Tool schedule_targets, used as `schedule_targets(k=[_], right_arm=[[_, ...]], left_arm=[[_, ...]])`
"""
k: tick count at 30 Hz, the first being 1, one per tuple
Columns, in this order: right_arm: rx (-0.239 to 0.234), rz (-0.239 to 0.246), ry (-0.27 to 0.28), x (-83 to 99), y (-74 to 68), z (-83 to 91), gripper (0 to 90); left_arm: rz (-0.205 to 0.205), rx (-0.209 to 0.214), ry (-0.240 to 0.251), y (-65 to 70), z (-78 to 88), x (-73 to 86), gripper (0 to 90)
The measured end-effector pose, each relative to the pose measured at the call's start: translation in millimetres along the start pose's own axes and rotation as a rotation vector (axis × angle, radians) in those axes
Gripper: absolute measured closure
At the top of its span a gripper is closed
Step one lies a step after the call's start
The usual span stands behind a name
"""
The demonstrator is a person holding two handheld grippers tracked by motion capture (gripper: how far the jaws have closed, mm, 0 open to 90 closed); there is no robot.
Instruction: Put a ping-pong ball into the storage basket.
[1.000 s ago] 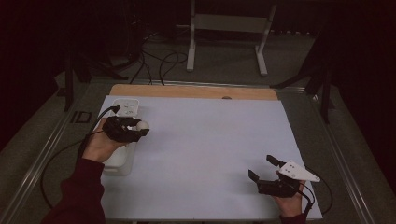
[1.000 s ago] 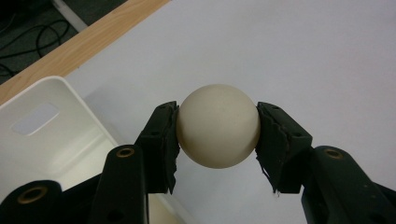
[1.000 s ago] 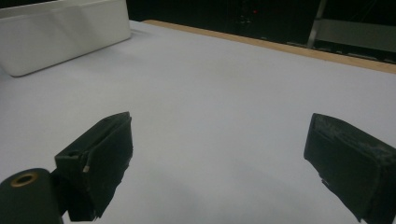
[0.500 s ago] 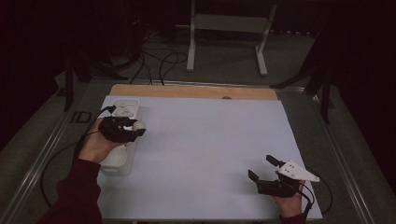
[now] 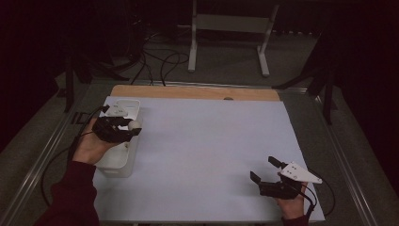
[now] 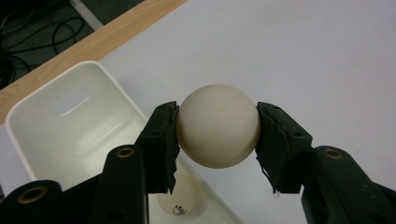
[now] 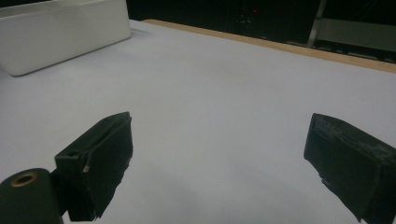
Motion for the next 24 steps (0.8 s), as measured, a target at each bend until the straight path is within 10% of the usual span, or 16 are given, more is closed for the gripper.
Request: schedule_targets(k=[24], right_arm=[[0.000, 0.002, 0.000, 0.1, -0.1, -0.3, 7.8]], left_arm=[[0.034, -0.039, -0.015, -23.0, 9.8, 15.4, 51.2]])
Point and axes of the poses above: each handheld gripper's, and its own axes: z roughly backward along the jaws, x roughly out of its underside, y roughly to its right, the point moved 9 cm from there along -z, roughly forward along the jaws, and after that the axes turned 11 degrees about -x, right-handed, at the moved point
